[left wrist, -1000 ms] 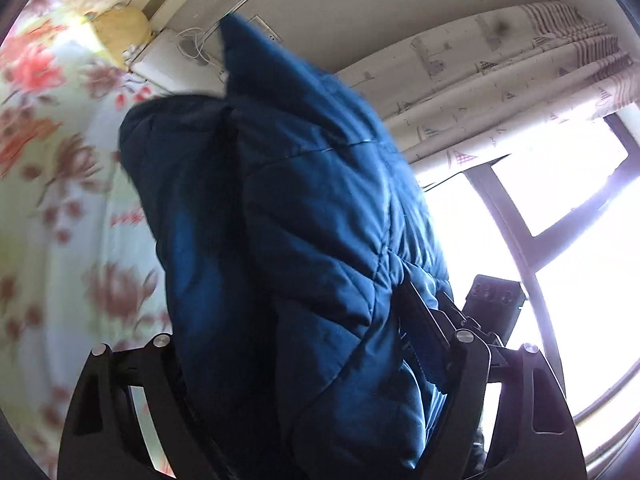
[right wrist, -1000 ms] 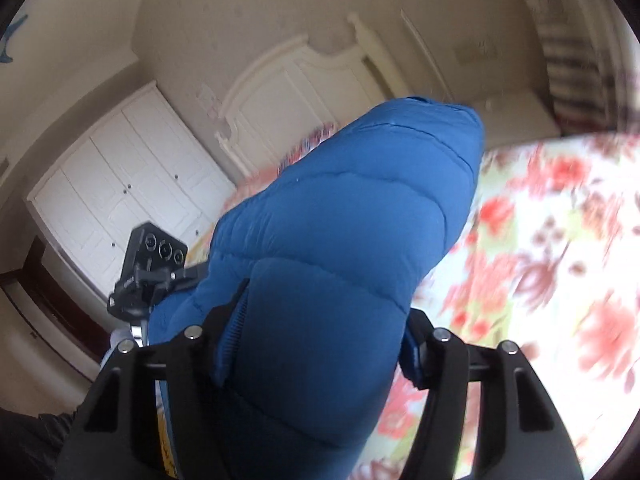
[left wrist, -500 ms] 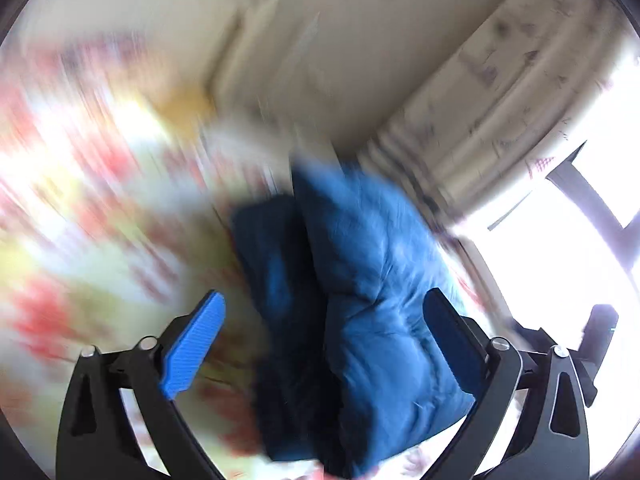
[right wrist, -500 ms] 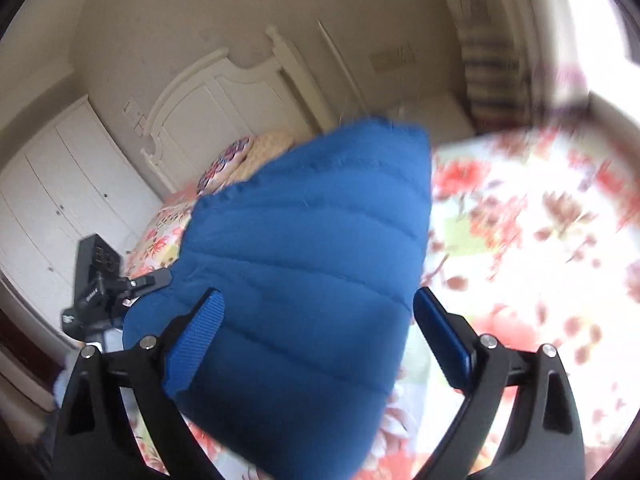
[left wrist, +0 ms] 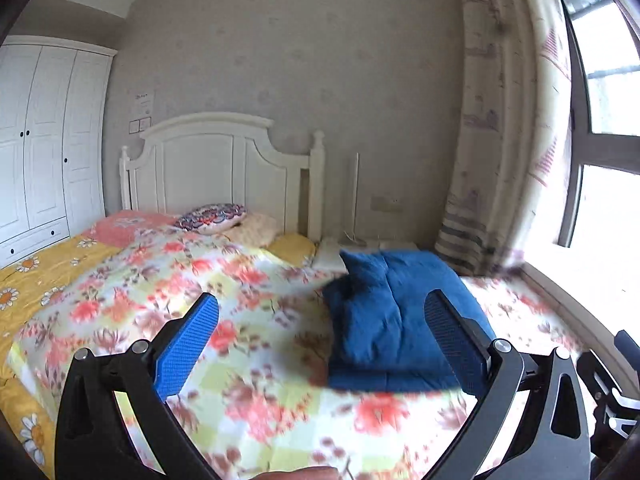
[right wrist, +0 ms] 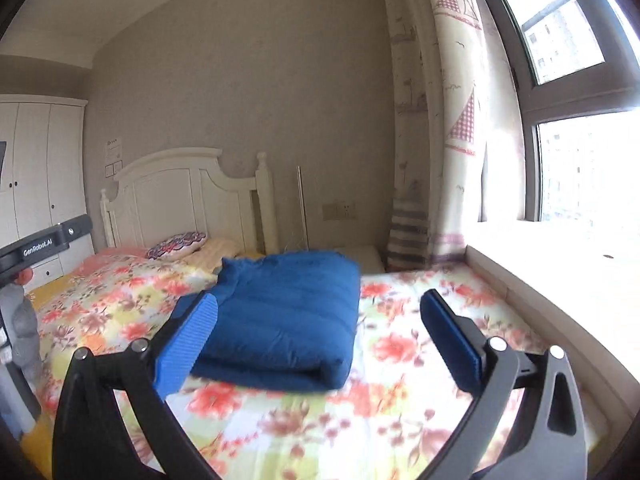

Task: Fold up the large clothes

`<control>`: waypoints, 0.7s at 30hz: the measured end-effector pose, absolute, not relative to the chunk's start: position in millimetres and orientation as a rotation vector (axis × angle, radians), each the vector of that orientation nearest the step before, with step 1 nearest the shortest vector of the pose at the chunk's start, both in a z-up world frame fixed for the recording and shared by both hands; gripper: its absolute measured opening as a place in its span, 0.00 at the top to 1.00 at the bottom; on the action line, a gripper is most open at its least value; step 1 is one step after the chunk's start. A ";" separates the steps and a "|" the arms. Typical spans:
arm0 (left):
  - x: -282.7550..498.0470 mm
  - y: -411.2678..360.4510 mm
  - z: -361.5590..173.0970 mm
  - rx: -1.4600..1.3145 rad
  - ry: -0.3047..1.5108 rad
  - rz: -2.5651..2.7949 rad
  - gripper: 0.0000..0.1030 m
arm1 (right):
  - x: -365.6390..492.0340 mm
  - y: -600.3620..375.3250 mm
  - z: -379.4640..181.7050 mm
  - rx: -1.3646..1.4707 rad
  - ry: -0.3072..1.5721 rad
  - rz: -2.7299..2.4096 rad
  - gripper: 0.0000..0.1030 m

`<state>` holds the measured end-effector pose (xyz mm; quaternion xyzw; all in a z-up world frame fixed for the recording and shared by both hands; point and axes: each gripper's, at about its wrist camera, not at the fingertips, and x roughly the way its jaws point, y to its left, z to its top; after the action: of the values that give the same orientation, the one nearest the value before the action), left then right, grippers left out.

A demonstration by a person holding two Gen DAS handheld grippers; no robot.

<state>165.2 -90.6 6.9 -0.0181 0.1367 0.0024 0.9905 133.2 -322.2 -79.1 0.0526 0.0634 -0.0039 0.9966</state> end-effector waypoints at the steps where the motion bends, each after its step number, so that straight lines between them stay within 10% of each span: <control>1: 160.6 -96.5 -0.5 -0.021 0.287 -0.002 0.04 | 125.5 -317.6 -83.9 0.103 0.138 -0.008 0.02; 21: 121.0 -109.8 -44.3 0.066 0.311 -0.033 0.04 | 69.2 -291.2 -89.8 0.008 0.137 -0.044 0.02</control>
<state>121.0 -109.8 -44.3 0.0329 0.1547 -0.0163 0.9873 69.2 -291.2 -89.8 0.0040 0.0683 -0.0219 0.9974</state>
